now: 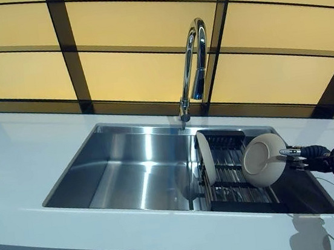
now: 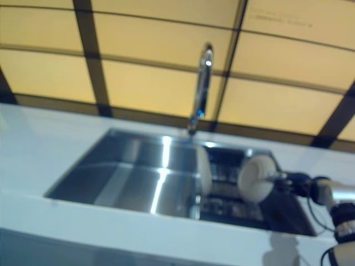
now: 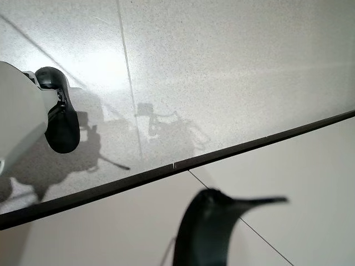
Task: Take plates into dishwasher
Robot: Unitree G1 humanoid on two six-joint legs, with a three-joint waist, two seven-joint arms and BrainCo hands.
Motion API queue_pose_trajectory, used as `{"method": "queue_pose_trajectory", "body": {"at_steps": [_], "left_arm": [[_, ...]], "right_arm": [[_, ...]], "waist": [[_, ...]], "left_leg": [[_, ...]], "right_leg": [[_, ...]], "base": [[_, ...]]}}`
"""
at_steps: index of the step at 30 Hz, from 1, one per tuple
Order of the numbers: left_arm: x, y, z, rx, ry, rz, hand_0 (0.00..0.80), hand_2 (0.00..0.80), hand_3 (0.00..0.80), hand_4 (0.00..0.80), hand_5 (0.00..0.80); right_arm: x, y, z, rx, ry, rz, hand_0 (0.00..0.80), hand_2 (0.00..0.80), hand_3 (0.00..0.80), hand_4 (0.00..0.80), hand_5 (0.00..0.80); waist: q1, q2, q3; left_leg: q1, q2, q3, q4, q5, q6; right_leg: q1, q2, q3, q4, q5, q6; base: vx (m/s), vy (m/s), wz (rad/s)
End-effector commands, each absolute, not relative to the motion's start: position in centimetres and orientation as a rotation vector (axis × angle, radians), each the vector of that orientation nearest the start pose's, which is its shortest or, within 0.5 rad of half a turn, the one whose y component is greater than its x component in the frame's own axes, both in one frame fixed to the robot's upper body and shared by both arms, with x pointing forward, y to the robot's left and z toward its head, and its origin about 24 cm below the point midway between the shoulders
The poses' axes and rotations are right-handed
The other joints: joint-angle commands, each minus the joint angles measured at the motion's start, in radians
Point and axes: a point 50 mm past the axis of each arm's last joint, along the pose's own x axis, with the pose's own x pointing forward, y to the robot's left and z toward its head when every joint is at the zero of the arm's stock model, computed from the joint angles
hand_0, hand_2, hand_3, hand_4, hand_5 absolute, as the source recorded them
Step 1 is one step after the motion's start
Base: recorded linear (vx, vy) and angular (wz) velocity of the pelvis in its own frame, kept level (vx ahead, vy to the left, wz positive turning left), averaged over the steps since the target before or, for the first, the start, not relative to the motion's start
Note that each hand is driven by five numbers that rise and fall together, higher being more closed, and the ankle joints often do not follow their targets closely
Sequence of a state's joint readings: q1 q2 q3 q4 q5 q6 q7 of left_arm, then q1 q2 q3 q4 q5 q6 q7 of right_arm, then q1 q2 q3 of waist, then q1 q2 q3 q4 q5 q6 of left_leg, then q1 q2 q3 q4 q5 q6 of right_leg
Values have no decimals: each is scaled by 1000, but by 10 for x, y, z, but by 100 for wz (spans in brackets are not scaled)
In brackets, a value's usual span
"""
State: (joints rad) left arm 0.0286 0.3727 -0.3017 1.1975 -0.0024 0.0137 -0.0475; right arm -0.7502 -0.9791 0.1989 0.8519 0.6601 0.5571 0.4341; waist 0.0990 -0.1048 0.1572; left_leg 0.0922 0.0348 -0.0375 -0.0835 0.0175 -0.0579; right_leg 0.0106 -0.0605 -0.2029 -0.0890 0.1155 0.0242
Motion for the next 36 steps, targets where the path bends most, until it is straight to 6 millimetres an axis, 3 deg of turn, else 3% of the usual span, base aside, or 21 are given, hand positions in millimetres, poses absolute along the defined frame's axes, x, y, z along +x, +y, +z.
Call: {"method": "queue_pose_trajectory", "body": {"at_steps": [1,26,27,29,36], "left_arm": [[91,268,-151,479,1257,-103,0,0,0,0,0],[94,266,-151,448,1242,-88,0,0,0,0,0],[94,266,-151,447,1242,-88,0,0,0,0,0],[92,265,-151,442,1244,-85,0,0,0,0,0],[90,264,-152,442,1252,-90,0,0,0,0,0]], "right_arm": [[338,-354,176,-17,432,8,0,0,0,0,0],[347,-338,178,-32,442,60,0,0,0,0,0],[348,-338,178,-33,442,58,78,78,78,78,78],[349,-340,180,-71,443,37,800,800,800,800,800],[352,-345,193,-153,400,-47,800,800,800,800,800]], "waist": [[15,-25,15],[33,-37,22],[34,-37,22],[39,-38,17],[45,-38,10]], "left_leg": [[-28,-16,43,-4,-25,31],[-35,-15,32,-4,-21,30],[-36,-15,32,-4,-21,30],[-35,-15,28,-4,-20,29],[-29,-19,26,-4,-21,30]], "right_leg": [[64,-20,4,3,-64,75],[64,-21,-10,2,-62,74],[64,-21,-10,2,-62,74],[66,-22,-14,2,-63,74],[70,-24,-16,2,-63,75]], "base": [[0,0,0],[0,0,0],[-5,11,5],[6,19,11],[2,3,1]]}}
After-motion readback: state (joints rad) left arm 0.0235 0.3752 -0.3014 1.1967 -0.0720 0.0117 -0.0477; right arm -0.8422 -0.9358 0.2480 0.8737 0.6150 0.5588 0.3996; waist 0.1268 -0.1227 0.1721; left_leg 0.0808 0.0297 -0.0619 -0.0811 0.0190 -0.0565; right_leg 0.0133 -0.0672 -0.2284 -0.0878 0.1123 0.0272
